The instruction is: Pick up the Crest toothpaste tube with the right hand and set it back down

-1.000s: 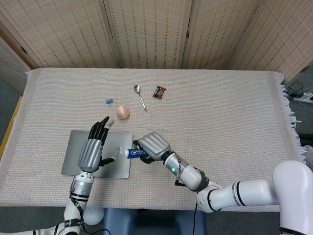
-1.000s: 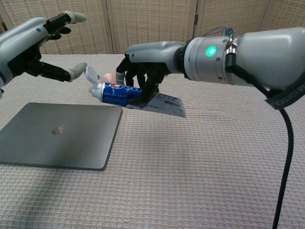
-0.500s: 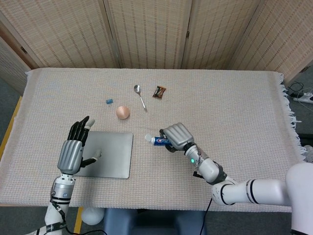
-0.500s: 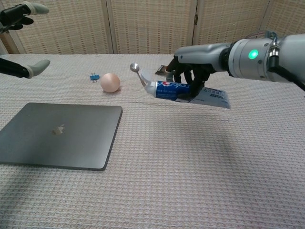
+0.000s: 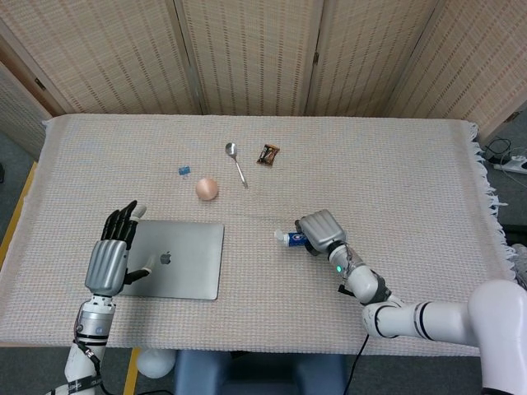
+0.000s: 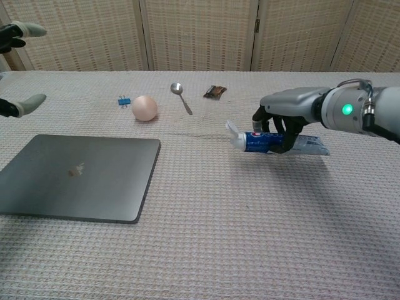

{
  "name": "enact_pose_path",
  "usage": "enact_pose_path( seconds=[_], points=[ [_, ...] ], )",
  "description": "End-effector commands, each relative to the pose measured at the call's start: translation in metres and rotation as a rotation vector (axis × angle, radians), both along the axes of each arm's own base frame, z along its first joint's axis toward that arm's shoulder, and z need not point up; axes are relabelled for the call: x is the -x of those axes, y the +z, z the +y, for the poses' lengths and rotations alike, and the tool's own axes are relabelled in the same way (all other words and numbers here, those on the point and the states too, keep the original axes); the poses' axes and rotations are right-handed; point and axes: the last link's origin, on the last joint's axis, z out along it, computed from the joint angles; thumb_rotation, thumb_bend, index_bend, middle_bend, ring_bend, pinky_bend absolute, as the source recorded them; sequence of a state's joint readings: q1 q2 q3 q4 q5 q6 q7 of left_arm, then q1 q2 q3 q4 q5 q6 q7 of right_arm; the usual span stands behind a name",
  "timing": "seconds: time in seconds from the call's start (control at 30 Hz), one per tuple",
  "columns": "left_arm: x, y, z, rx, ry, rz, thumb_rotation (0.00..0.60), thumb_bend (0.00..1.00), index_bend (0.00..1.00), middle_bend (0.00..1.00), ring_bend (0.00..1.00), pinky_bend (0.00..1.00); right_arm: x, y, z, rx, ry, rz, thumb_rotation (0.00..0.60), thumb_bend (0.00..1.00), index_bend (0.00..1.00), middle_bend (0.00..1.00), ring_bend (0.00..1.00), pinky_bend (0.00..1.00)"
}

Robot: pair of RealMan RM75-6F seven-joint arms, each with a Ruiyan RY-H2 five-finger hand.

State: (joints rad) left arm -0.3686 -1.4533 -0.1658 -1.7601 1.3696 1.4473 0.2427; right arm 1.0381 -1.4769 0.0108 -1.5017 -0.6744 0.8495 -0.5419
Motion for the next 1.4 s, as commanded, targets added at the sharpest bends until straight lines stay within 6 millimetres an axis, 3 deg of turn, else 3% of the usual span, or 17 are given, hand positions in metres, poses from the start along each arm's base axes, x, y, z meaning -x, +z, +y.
enact_pose_path(
  seconds=[0.03,0.13,0.23,0.43,0.63,0.7,0.97,1.27,1.4],
  points=[
    [0.003,0.000,0.000,0.001,0.007,0.005,0.600,0.42,0.00,0.00,0.00,0.00,0.003,-0.001,0.000,-0.003,-0.009,-0.002,0.600,0.83,0.20,0.30,0.34,0.34],
    [0.005,-0.001,0.000,0.004,0.013,0.007,0.600,0.42,0.00,0.00,0.00,0.00,0.006,0.000,0.002,-0.009,-0.015,-0.004,0.600,0.83,0.06,0.19,0.26,0.26],
    [0.008,0.001,0.002,0.000,0.022,0.015,0.600,0.42,0.00,0.00,0.00,0.00,0.004,0.008,0.004,-0.002,-0.004,-0.025,0.600,0.83,0.00,0.08,0.16,0.20],
    [0.024,0.015,0.005,-0.003,0.062,0.081,0.600,0.42,0.00,0.00,0.00,0.00,0.011,0.062,0.020,0.124,0.047,-0.088,0.600,0.80,0.00,0.05,0.14,0.19],
    [0.050,0.032,0.001,-0.008,0.130,0.159,0.600,0.42,0.00,0.00,0.00,0.00,0.054,0.117,0.050,0.303,0.051,-0.088,0.600,0.47,0.00,0.05,0.11,0.15],
    [0.059,0.037,-0.001,-0.011,0.157,0.186,0.600,0.42,0.00,0.00,0.00,0.00,0.069,0.131,0.064,0.341,0.037,-0.104,0.600,0.43,0.00,0.04,0.09,0.13],
    [0.083,0.058,-0.019,-0.047,0.236,0.252,0.600,0.42,0.00,0.00,0.00,0.00,0.128,0.174,0.123,0.510,0.002,-0.170,0.600,0.43,0.00,0.00,0.04,0.11],
    [0.095,0.066,-0.053,-0.072,0.256,0.298,0.600,0.42,0.00,0.00,0.00,0.00,0.178,0.188,0.180,0.620,-0.091,-0.209,0.600,0.43,0.00,0.00,0.00,0.06],
    [0.095,0.068,-0.062,-0.085,0.249,0.291,0.600,0.42,0.00,0.00,0.00,0.00,0.189,0.191,0.193,0.659,-0.128,-0.234,0.600,0.41,0.00,0.00,0.00,0.06]
  ],
)
